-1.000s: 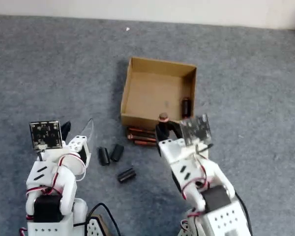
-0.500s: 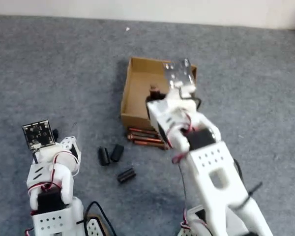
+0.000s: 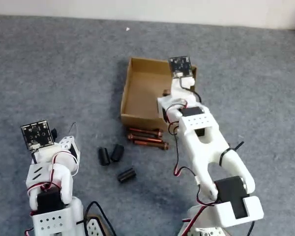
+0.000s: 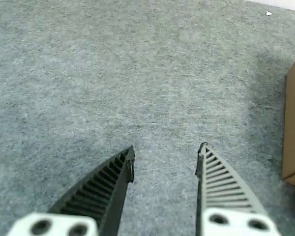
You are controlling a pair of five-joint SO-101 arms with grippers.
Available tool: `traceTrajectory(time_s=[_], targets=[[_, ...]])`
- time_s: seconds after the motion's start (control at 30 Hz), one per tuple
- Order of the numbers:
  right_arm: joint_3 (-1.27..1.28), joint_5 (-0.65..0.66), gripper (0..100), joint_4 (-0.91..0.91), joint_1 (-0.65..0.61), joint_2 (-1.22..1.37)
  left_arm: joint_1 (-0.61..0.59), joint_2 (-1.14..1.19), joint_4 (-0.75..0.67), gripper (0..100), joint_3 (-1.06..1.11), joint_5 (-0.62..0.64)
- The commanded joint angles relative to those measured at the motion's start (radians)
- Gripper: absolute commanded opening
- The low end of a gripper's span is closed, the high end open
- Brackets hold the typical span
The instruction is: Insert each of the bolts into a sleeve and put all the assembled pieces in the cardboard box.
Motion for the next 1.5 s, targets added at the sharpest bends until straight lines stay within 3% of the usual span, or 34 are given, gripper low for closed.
traceTrajectory(time_s=[0.0,0.3,0.5,0.7,1.0,1.47], targets=[[-0.065,-0.009,11.3,-0.001,0.015,-0.016,-0.008,-0.005,-0.02,22,0.008,-0.008],[-0.108,-0.009,11.6,0.292,-0.004,-0.252,-0.013,-0.005,-0.02,22,0.007,-0.008],[-0.085,-0.017,11.6,0.461,-0.174,-0.437,-0.102,-0.005,-0.066,17,0.005,-0.008],[-0.064,-0.296,11.9,0.576,-0.36,-0.389,-0.128,-0.005,-0.071,17,0.005,-0.008],[-0.067,-0.477,11.9,0.463,-0.544,-0.124,-0.128,-0.005,-0.071,17,0.007,-0.008],[-0.191,-0.555,11.6,0.401,-0.576,0.171,-0.128,-0.005,-0.071,17,0.008,-0.008]])
